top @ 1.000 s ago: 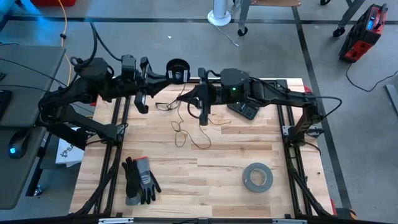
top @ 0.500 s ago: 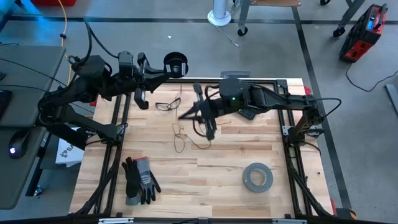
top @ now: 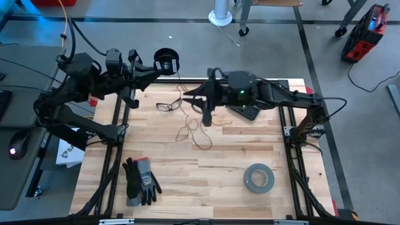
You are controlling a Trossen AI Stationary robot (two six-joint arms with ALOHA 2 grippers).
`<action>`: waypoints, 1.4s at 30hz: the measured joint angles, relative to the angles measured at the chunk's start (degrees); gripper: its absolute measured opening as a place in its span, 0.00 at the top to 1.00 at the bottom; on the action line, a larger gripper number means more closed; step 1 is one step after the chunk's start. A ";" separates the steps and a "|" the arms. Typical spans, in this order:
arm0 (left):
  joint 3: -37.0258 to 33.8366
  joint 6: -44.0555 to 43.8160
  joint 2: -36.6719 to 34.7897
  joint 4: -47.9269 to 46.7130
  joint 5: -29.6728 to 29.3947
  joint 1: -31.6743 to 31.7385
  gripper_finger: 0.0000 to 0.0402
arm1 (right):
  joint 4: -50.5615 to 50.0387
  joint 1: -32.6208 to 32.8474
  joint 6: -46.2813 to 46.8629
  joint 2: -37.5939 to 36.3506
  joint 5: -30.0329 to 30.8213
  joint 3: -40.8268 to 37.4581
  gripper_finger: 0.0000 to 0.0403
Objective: Coil cords
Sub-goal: Coil the black wire on the black spool
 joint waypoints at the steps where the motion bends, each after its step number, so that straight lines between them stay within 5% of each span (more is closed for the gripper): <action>1: 0.00 0.02 -0.17 -0.67 0.00 0.00 1.00 | 0.14 -0.17 1.32 -0.66 0.02 0.22 0.76; 7: 0.00 -0.02 0.32 -1.51 3.62 0.00 1.00 | 3.56 -3.20 9.05 -1.77 -0.15 2.90 0.62; 13: -0.02 0.26 1.47 1.51 4.09 0.00 1.00 | 3.28 -6.41 14.53 0.19 -10.82 2.98 0.62; 20: -0.02 0.28 1.91 2.33 4.96 0.00 1.00 | 2.92 -6.75 13.75 1.94 -11.68 2.98 0.62; 42: -0.02 0.37 0.77 2.48 4.37 0.00 1.00 | -0.70 -6.69 11.10 1.88 -11.92 2.98 0.91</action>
